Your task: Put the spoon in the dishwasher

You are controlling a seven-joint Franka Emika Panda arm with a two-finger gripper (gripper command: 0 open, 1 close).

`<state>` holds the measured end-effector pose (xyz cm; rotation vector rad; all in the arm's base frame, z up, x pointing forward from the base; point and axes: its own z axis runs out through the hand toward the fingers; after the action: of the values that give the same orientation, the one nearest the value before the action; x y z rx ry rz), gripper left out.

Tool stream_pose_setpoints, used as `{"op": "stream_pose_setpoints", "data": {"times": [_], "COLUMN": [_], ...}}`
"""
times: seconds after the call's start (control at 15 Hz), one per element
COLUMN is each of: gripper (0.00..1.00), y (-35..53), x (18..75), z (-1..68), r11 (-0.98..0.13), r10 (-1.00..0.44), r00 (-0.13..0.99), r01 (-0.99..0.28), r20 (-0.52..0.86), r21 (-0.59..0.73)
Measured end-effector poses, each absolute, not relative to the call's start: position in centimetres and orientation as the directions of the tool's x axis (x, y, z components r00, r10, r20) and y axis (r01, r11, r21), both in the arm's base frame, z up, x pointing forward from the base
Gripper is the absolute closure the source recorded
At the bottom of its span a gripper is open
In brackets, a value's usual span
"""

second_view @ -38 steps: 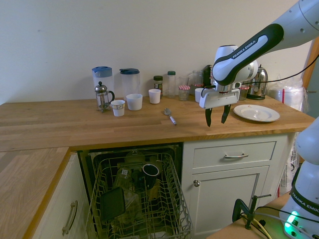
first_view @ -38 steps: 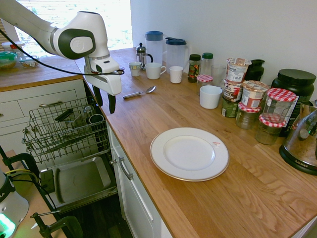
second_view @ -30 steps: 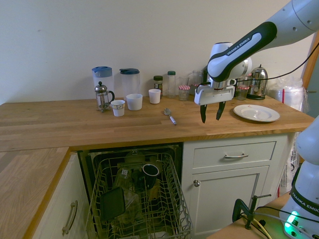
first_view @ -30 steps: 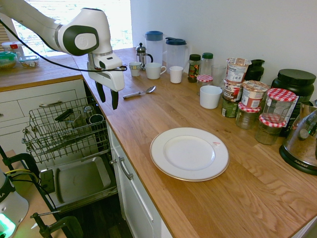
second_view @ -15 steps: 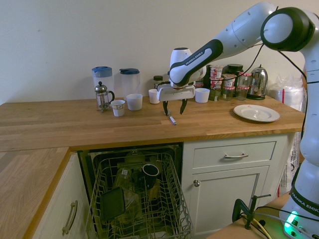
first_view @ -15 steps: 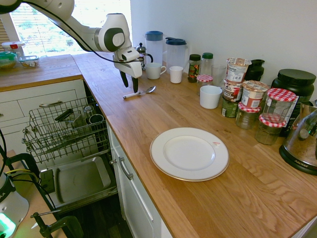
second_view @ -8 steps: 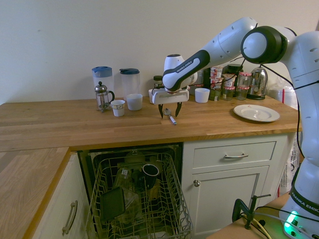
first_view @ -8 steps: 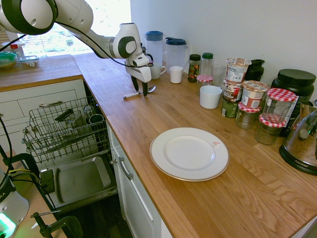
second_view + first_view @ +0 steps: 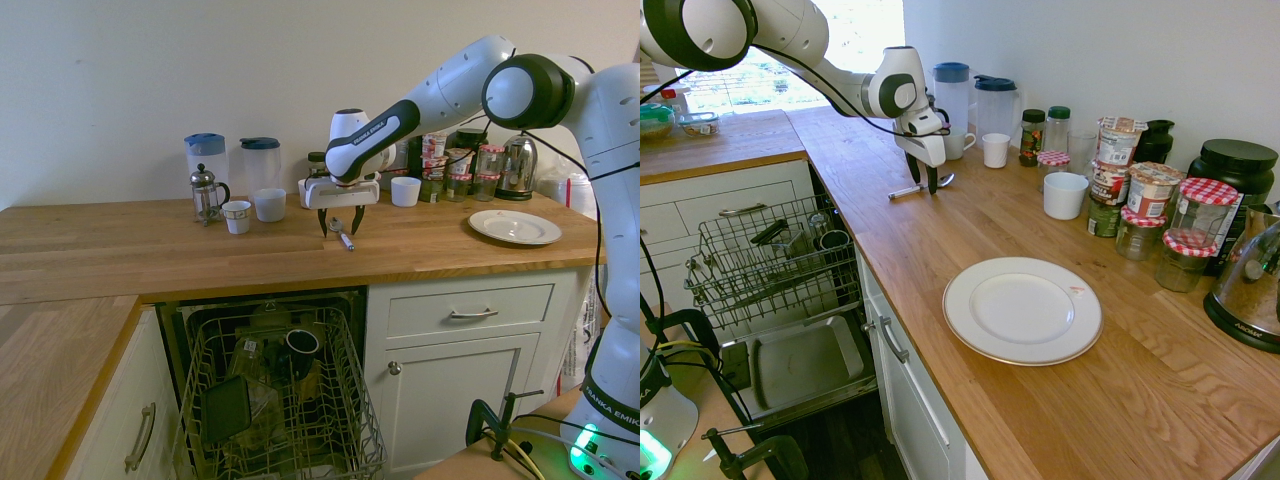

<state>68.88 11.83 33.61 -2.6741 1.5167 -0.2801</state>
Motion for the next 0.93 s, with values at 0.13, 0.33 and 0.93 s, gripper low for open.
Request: {"op": "stream_pose_setpoints", "data": {"times": [0.13,0.33,0.93], "gripper": [1.0,1.0,1.0], "y": [11.6,11.6,12.6], "x": [68.9,68.9,68.7], "z": [33.6,33.6,33.6], "r11": [-0.512,-0.51,-0.508], "r10": [-0.858,-0.859,-0.86], "r00": [0.497,0.496,0.495], "r01": [-0.848,-0.849,-0.849], "r20": [0.13,0.126,0.12], "r21": [-0.137,-0.138,-0.141]}}
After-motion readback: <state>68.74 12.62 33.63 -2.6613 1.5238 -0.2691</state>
